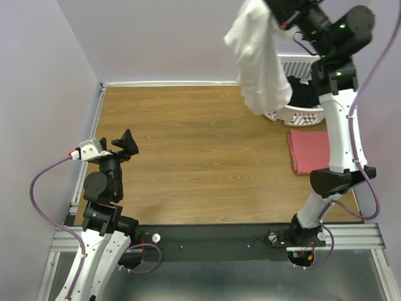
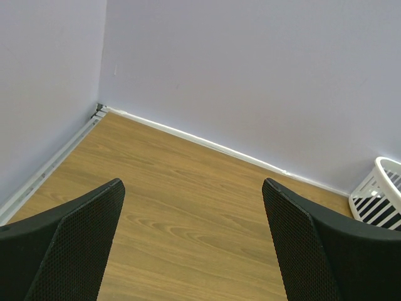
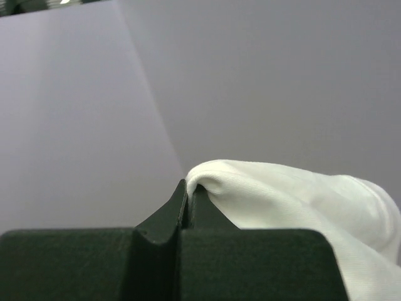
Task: Fold and stack the t-shirts
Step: Grab the tshirt from the pile, then move the tshirt to the center of the board, then flatten the tshirt out
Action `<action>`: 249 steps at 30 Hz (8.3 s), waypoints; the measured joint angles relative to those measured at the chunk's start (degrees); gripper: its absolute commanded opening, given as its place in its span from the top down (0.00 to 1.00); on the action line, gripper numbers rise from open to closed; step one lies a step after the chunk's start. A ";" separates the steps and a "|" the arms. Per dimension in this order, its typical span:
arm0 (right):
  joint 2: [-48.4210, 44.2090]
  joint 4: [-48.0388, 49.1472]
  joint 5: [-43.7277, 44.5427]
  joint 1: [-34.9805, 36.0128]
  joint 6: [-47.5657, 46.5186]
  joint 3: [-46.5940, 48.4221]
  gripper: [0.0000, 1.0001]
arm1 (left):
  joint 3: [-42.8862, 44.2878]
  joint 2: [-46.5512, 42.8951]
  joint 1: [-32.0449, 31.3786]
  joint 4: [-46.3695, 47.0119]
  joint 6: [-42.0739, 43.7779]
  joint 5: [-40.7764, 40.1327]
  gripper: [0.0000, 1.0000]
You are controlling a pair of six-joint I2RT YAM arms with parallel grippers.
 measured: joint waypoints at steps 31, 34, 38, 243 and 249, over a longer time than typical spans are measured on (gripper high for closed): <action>-13.29 -7.04 17.92 17.77 -17.57 -68.63 1.00 | 0.00 0.61 0.00 -2.01 -0.02 2.40 0.02; -16.44 -9.18 22.67 17.81 -21.49 -63.08 0.99 | 0.00 0.74 0.00 -2.01 0.00 2.56 0.02; -19.80 -10.29 26.95 17.77 -28.00 -51.71 0.99 | 0.00 0.74 0.00 -2.01 0.00 2.56 0.02; -10.25 -13.16 29.73 10.60 -29.24 -37.09 0.87 | 43.43 49.53 13.53 -5.35 -10.88 10.12 0.65; -21.94 -12.61 20.50 10.54 -19.74 -72.61 0.52 | 8.33 31.21 13.55 -5.60 -20.65 10.84 0.28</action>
